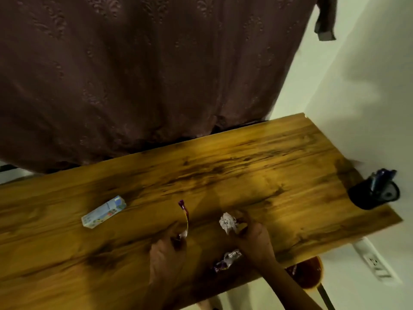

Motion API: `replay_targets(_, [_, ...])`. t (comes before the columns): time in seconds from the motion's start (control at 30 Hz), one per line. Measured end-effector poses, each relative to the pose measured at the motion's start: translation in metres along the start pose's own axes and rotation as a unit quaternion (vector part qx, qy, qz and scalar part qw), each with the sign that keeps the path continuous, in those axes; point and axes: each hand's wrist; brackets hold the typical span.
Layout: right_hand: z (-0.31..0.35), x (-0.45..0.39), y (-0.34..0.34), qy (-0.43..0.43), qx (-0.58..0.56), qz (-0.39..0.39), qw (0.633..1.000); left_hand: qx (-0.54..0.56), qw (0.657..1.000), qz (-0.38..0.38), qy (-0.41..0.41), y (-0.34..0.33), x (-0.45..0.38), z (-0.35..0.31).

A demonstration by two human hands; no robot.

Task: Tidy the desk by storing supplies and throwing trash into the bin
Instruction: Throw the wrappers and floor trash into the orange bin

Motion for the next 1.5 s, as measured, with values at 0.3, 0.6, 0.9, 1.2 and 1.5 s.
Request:
replay_targets(0.3, [-0.086,0.051,0.089,-0.083,-0.134,-0.099,0.983,0.139,0.977,0.056,-0.154,-0.052,0.032,-0.097])
replay_targets(0.6, [-0.217,0.106,0.157,-0.230,-0.237,-0.139,0.934,0.219,0.917,0.266,-0.201,-0.139,0.119,-0.207])
replay_targets(0.9, [-0.325,0.110,0.187,-0.313,-0.228,-0.085,0.918,0.216,0.910,0.348,-0.067,-0.262,0.158,-0.246])
replay_targets(1.2, [-0.418,0.048,0.151,-0.369,-0.222,-0.072,0.900,0.160,0.903,0.398,-0.005,-0.394,0.132,-0.229])
replay_targets(1.5, [-0.516,-0.032,0.072,-0.431,-0.265,-0.047,0.862,0.114,0.911,0.395,-0.013,-0.523,0.103,-0.194])
Point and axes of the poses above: each hand's wrist, its own x-axis away from the middle knuckle, its own y-axis out of the back of the hand, z = x × y, and after that the axes turned 15 degrees about -y, right-handed
